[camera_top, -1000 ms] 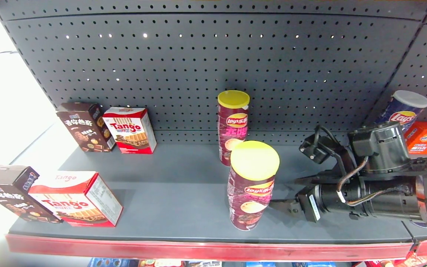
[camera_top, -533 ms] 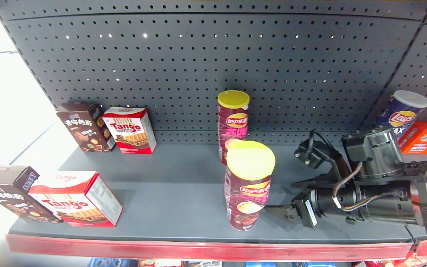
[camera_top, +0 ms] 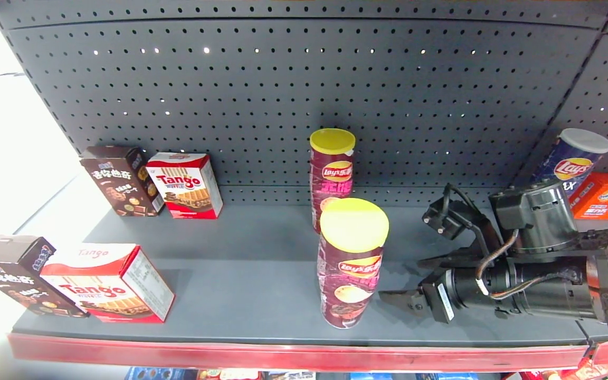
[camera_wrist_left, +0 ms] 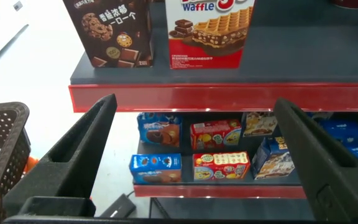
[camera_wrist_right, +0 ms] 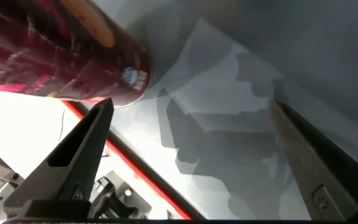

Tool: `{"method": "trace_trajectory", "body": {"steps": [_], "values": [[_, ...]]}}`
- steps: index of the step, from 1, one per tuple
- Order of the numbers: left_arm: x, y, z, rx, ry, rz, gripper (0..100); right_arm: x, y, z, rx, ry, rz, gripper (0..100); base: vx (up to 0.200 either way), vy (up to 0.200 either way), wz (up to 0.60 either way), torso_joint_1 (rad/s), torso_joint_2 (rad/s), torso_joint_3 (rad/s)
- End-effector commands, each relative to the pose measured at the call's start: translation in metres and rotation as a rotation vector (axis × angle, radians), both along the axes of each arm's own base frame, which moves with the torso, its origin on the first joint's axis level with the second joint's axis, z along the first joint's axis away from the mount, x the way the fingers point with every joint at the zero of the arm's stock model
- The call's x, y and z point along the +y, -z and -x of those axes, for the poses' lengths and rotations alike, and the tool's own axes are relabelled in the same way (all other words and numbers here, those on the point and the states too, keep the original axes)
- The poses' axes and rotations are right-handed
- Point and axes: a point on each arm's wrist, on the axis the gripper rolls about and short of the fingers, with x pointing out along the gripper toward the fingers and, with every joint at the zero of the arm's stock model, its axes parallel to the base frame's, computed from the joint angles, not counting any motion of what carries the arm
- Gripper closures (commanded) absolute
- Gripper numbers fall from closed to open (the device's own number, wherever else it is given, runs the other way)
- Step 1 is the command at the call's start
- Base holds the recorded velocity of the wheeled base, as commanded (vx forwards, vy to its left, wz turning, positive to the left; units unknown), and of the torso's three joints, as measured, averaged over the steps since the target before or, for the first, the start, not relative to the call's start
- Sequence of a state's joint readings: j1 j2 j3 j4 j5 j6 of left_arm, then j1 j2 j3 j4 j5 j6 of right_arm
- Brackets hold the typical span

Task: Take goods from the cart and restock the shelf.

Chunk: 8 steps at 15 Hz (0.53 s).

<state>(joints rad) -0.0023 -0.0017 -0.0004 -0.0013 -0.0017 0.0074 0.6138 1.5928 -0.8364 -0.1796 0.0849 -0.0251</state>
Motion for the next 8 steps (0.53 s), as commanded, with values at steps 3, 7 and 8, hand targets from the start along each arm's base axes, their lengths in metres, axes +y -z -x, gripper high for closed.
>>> {"method": "trace_trajectory", "body": {"steps": [3,7,8], "values": [[0.0,0.0,0.0,0.0,0.001,0.0,0,0.007,0.002,-0.002,0.005,-0.02,0.004,0,0.0,0.0,0.0,0.0,0.0,0.0],[0.0,0.0,0.0,0.0,0.001,0.001,0,0.013,0.003,-0.001,0.007,-0.037,0.006,0,0.0,0.0,0.0,0.0,0.0,0.0],[0.0,0.0,0.0,0.0,0.001,0.001,0,0.011,0.002,0.0,0.005,-0.033,0.003,0,0.0,0.0,0.0,0.0,0.0,0.0]]}}
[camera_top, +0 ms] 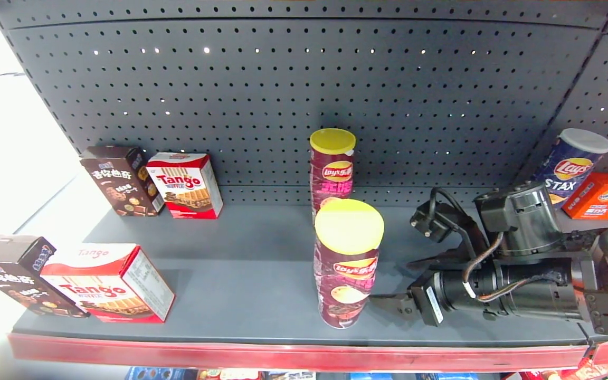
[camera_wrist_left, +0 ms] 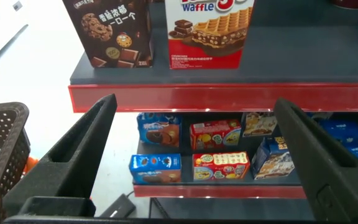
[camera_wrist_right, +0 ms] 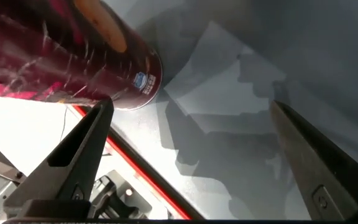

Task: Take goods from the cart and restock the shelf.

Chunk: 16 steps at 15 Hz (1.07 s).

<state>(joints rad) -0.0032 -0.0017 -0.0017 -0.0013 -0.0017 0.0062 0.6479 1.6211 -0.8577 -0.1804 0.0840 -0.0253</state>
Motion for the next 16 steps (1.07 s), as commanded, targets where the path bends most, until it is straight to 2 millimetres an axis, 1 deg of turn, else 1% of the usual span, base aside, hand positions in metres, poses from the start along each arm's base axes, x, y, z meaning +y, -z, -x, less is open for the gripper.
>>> {"method": "trace_trajectory", "body": {"steps": [1,3,9,13,16], "values": [[0.0,0.0,0.0,0.002,0.0,0.0,0,-0.002,0.0,0.001,0.002,0.002,0.0,0,0.0,0.0,0.0,0.0,0.0,0.0],[0.0,0.0,0.0,0.002,0.0,0.0,0,-0.006,-0.002,0.003,-0.003,0.011,-0.003,0,0.0,0.0,0.0,0.0,0.0,0.0],[0.0,0.0,0.0,0.002,0.0,0.0,0,0.005,0.003,-0.003,0.007,-0.009,0.005,0,0.0,0.0,0.0,0.0,0.0,0.0],[0.0,0.0,0.0,0.002,0.0,0.0,0,0.001,0.002,0.001,0.005,-0.008,0.003,0,0.0,0.0,0.0,0.0,0.0,0.0],[0.0,0.0,0.0,0.003,0.0,0.0,0,0.005,0.001,-0.003,0.001,-0.009,0.001,0,0.0,0.0,0.0,0.0,0.0,0.0]]}}
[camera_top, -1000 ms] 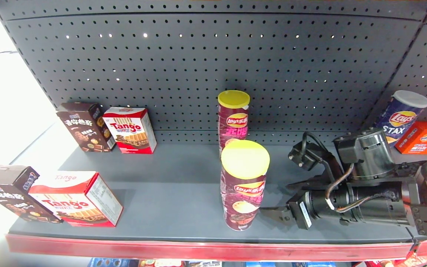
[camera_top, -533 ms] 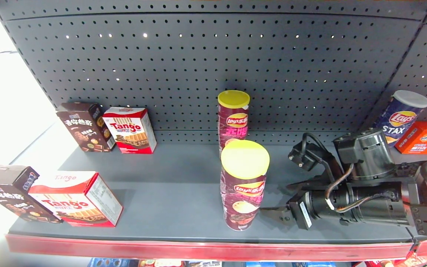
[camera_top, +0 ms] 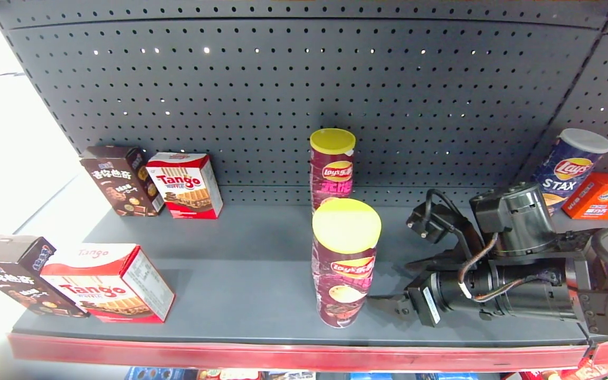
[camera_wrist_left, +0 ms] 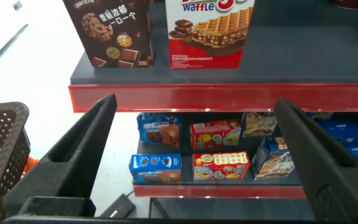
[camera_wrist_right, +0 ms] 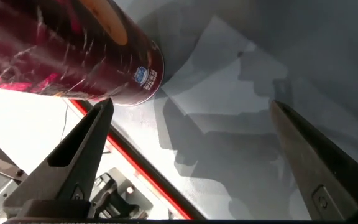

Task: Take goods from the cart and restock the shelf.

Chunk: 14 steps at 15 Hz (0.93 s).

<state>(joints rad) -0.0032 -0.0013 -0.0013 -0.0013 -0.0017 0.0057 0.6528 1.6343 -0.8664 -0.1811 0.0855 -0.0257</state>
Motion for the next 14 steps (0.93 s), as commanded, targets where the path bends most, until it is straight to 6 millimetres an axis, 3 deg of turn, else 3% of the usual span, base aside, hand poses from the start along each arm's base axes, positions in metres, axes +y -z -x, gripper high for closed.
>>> {"method": "trace_trajectory", "body": {"steps": [1,7,9,12,14], "values": [[0.0,0.0,0.0,0.001,0.0,0.0,0,0.003,0.0,-0.001,0.0,-0.006,-0.001,0,0.0,0.0,0.0,0.0,0.0,0.0],[0.0,0.0,0.0,0.001,0.0,0.0,0,0.003,0.001,0.0,0.003,-0.009,0.0,0,0.0,0.0,0.0,0.0,0.0,0.0],[0.0,0.0,0.0,0.001,0.0,0.0,0,-0.002,-0.007,0.004,-0.017,0.002,-0.018,0,0.0,0.0,0.0,0.0,0.0,0.0],[0.0,0.0,0.0,0.001,0.0,-0.002,0,-0.027,-0.037,0.017,-0.12,0.082,-0.07,0,0.0,0.0,0.0,0.0,0.0,0.0],[0.0,0.0,0.0,0.002,0.0,-0.002,0,-0.054,-0.056,0.04,-0.195,0.122,-0.123,0,0.0,0.0,0.0,0.0,0.0,0.0]]}}
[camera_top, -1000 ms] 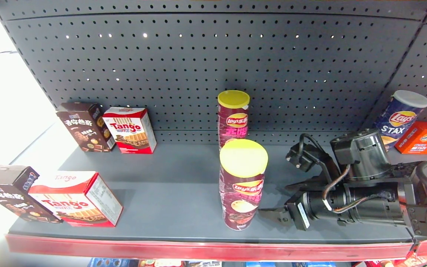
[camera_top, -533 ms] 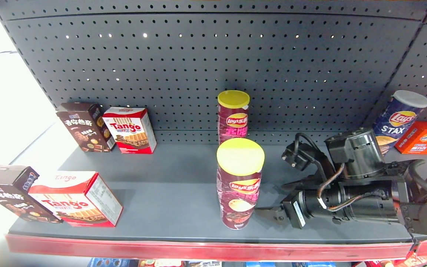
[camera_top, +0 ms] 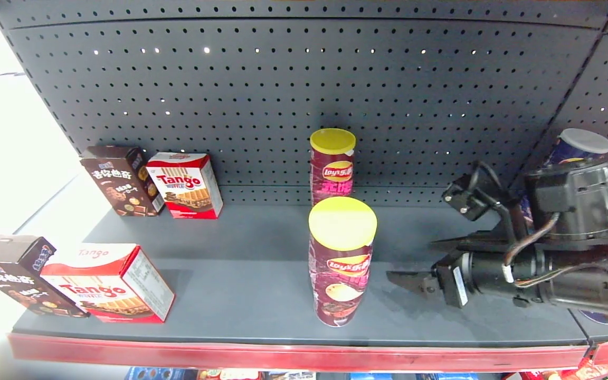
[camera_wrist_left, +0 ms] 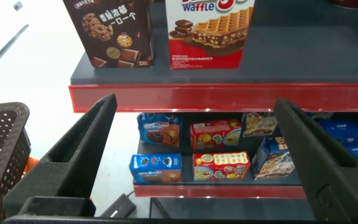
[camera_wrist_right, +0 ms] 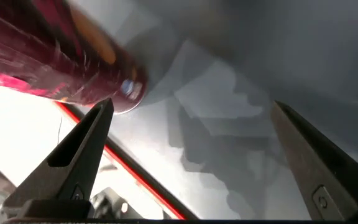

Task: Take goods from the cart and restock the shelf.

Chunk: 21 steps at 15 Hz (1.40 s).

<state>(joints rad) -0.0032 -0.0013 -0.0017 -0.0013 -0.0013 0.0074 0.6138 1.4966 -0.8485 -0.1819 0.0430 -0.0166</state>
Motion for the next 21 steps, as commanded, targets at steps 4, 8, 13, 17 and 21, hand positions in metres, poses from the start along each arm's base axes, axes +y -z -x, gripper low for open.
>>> {"method": "trace_trajectory", "body": {"steps": [4,8,13,17,21], "values": [[0.0,0.0,0.0,0.001,0.002,0.0,0,-0.075,-0.021,0.107,-0.212,-0.002,-0.134,0,0.0,0.0,0.0,0.0,0.0,0.0],[0.0,0.0,0.0,0.001,0.002,0.001,0,-0.116,0.017,0.165,-0.289,0.009,-0.181,0,0.0,0.0,0.0,0.0,0.0,0.0],[0.0,0.0,0.0,0.003,-0.001,0.001,0,-0.147,0.099,0.206,-0.289,0.054,-0.17,0,0.0,0.0,0.0,0.0,0.0,0.0],[0.0,0.0,0.0,0.003,-0.003,0.001,0,-0.16,0.128,0.226,-0.424,0.129,-0.276,0,0.0,0.0,0.0,0.0,0.0,0.0],[0.0,0.0,0.0,0.001,-0.004,0.001,0,-0.158,0.132,0.227,-0.409,0.281,-0.22,0,0.0,0.0,0.0,0.0,0.0,0.0]]}}
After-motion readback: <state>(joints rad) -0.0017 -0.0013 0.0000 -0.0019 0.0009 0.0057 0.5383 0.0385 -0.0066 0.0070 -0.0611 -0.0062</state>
